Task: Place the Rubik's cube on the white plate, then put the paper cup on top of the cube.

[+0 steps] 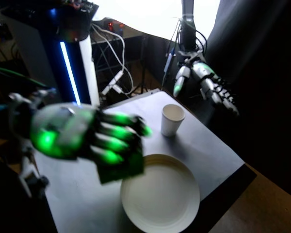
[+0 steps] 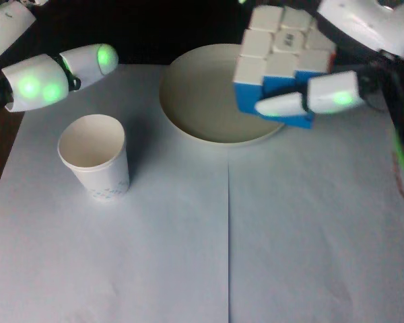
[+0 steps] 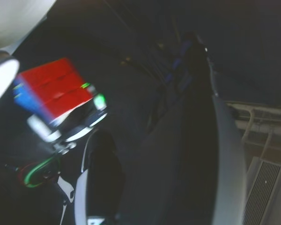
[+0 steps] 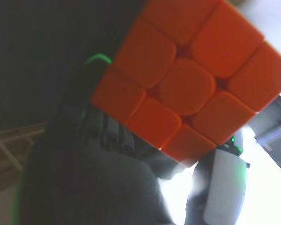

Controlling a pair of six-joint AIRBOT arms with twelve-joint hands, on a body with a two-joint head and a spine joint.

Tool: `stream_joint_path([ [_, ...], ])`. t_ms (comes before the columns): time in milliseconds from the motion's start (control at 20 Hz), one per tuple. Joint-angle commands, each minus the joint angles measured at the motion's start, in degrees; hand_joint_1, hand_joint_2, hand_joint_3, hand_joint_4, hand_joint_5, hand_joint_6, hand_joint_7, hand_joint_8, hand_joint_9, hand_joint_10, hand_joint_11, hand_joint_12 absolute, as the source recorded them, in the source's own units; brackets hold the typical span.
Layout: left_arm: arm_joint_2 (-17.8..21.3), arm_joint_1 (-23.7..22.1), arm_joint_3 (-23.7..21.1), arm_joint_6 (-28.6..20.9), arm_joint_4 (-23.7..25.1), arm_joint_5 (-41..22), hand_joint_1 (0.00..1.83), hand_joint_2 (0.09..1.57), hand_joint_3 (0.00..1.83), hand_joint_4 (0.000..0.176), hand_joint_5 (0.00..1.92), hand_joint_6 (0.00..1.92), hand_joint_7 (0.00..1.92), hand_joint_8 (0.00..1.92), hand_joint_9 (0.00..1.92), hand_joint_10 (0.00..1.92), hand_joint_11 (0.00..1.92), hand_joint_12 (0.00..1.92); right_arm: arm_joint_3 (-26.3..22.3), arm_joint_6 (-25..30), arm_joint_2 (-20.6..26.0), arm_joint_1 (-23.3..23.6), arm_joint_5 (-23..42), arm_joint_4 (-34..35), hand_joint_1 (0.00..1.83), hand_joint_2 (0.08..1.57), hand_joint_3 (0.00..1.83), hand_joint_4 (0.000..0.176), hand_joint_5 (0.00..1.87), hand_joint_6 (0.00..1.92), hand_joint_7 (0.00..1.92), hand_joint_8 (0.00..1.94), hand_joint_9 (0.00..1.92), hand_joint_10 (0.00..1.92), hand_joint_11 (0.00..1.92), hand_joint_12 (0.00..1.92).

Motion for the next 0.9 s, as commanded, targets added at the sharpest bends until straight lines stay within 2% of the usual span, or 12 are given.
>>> stream_joint_path([
  [0, -0.23, -0.47, 0.18, -0.21, -0.28, -7.43, 0.23, 1.24, 0.01, 0.123, 0.04, 0.01, 0.0, 0.0, 0.0, 0.0, 0.01, 0.21, 0.87, 0.33, -0.91, 1.53, 5.58, 0.39, 1.23, 1.15, 0.0, 0.0, 0.16, 1.46, 0.24, 1.49, 0.57, 1.84, 0.8, 1.92],
  [50, -0.25, -0.46, 0.2, -0.21, -0.33, -7.5, 0.23, 1.24, 0.0, 0.122, 0.04, 0.0, 0.0, 0.0, 0.0, 0.0, 0.0, 0.32, 2.28, 0.33, -2.23, 2.25, 4.45, 0.39, 1.23, 1.15, 0.0, 0.0, 0.16, 1.46, 0.24, 1.48, 0.56, 1.83, 0.79, 1.92],
  [150, -0.28, -0.15, 0.24, -0.22, -0.61, -7.78, 0.25, 1.27, 0.01, 0.11, 0.07, 0.0, 0.0, 0.0, 0.05, 0.01, 0.0, 1.13, 5.8, 0.32, -5.87, 3.75, 1.7, 0.4, 1.21, 1.16, 0.0, 0.0, 0.19, 1.38, 0.25, 1.58, 0.44, 1.88, 0.63, 1.92],
  [200, -0.28, -0.1, 0.24, -0.22, -0.62, -7.88, 0.3, 1.29, 0.0, 0.078, 0.07, 0.0, 0.0, 0.0, 0.05, 0.01, 0.0, 1.15, 7.49, 0.32, -7.37, 4.01, 0.44, 0.67, 1.24, 1.15, 0.0, 0.0, 0.21, 1.35, 0.26, 1.56, 0.45, 1.86, 0.64, 1.92],
  [300, -0.34, -0.1, 0.27, -0.22, -0.62, -8.11, 0.26, 1.3, 0.0, 0.072, 0.05, 0.0, 0.0, 0.0, 0.01, 0.0, 0.0, 0.63, 10.33, 0.32, -10.05, 4.03, -1.37, 2.53, 1.22, 1.14, 0.0, 0.0, 0.21, 1.27, 0.26, 1.49, 0.56, 1.87, 0.79, 1.92],
  [450, -0.37, -0.07, 0.27, -0.24, -0.7, -8.56, 0.29, 1.3, 0.0, 0.086, 0.05, 0.0, 0.0, 0.0, 0.0, 0.0, 0.0, 0.42, 14.26, 0.32, -12.99, 4.02, -4.1, 4.8, 1.21, 1.16, 0.0, 0.0, 0.17, 1.14, 0.24, 1.26, 0.45, 1.75, 0.58, 1.92],
  [550, -0.37, -0.08, 0.25, -0.3, -0.7, -8.64, 0.3, 1.31, 0.0, 0.094, 0.05, 0.0, 0.0, 0.0, 0.0, 0.0, 0.0, 0.23, 15.34, 0.32, -13.69, 4.01, -4.7, 5.92, 1.16, 1.17, 0.0, 0.0, 0.11, 0.98, 0.24, 0.84, 0.29, 1.49, 0.3, 1.85],
  [600, -0.37, -0.07, 0.24, -0.48, -0.7, -8.79, 0.3, 1.31, 0.0, 0.109, 0.04, 0.0, 0.0, 0.0, 0.0, 0.0, 0.0, 0.04, 15.52, 0.32, -13.82, 4.01, -4.73, 6.39, 1.07, 1.17, 0.0, 0.0, 0.09, 0.65, 0.25, 0.45, 0.19, 1.23, 0.15, 1.76],
  [650, -0.32, -0.01, 0.22, -0.68, -0.7, -8.95, 0.35, 1.32, 0.0, 0.099, 0.05, 0.0, 0.0, 0.0, 0.0, 0.0, 0.01, 0.0, 15.71, 0.32, -14.11, 3.96, -4.83, 6.97, 0.88, 1.18, 0.0, 0.015, 0.06, 0.16, 0.17, 0.07, 0.06, 0.82, 0.0, 1.57],
  [700, -0.3, 0.02, 0.2, -0.7, -0.7, -8.98, 0.35, 1.32, 0.0, 0.085, 0.05, 0.0, 0.0, 0.0, 0.0, 0.0, 0.01, 0.0, 15.72, 0.32, -14.14, 3.94, -4.83, 7.02, 0.8, 1.18, 0.0, 0.026, 0.03, 0.08, 0.11, 0.02, 0.05, 0.69, 0.0, 1.47],
  [800, -0.25, 0.08, 0.17, -0.74, -0.72, -9.09, 0.34, 1.32, 0.0, 0.104, 0.05, 0.0, 0.0, 0.0, 0.0, 0.0, 0.04, 0.02, 15.69, 0.32, -14.15, 3.92, -4.83, 7.08, 0.72, 1.15, 0.0, 0.082, 0.0, 0.0, 0.0, 0.0, 0.09, 0.22, 0.0, 0.6],
  [850, -0.25, 0.08, 0.17, -0.74, -0.73, -9.14, 0.34, 1.32, 0.0, 0.106, 0.05, 0.0, 0.0, 0.0, 0.0, 0.0, 0.04, 0.02, 15.65, 0.32, -14.15, 3.89, -4.83, 7.11, 0.71, 1.15, 0.0, 0.092, 0.0, 0.0, 0.0, 0.0, 0.11, 0.14, 0.0, 0.49],
])
